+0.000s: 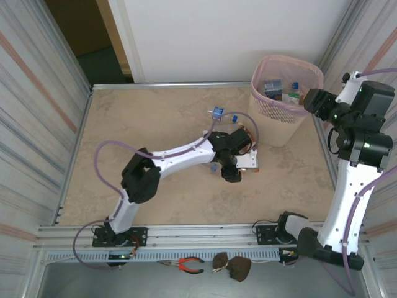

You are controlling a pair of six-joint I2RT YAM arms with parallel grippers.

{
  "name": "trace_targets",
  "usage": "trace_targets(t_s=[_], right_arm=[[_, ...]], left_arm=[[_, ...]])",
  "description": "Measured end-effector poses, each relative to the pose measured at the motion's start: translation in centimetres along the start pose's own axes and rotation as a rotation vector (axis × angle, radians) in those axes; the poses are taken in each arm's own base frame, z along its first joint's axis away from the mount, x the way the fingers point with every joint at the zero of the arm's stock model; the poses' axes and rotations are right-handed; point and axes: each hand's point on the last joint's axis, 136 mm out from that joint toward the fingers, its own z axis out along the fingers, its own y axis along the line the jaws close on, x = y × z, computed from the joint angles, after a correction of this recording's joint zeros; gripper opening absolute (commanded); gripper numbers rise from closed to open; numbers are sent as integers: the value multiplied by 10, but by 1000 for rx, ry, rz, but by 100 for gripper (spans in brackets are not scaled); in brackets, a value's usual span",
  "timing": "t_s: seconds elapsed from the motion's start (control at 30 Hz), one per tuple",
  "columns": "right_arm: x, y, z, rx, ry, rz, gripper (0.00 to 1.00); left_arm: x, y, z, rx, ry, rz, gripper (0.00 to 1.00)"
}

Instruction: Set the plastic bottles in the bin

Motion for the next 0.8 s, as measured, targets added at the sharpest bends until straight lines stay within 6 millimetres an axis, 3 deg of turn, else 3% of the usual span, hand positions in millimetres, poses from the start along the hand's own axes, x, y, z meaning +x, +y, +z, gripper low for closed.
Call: trace_targets(t_s=[0.17, 0.37, 0.6, 0.8], right_arm=[[0, 23, -17, -129, -98, -21, 71], [-16, 61, -47, -333, -235, -44, 73], [-19, 105, -67, -621, -275, -68, 76], [0, 148, -82, -890, -212, -123, 77]], left_arm=[[-35, 14, -75, -50, -239, -38, 54], [-54, 25, -151, -69, -497, -89, 54], [-70, 14, -214, -2, -743, -97, 54], [-90, -5, -260, 71, -904, -33, 54]])
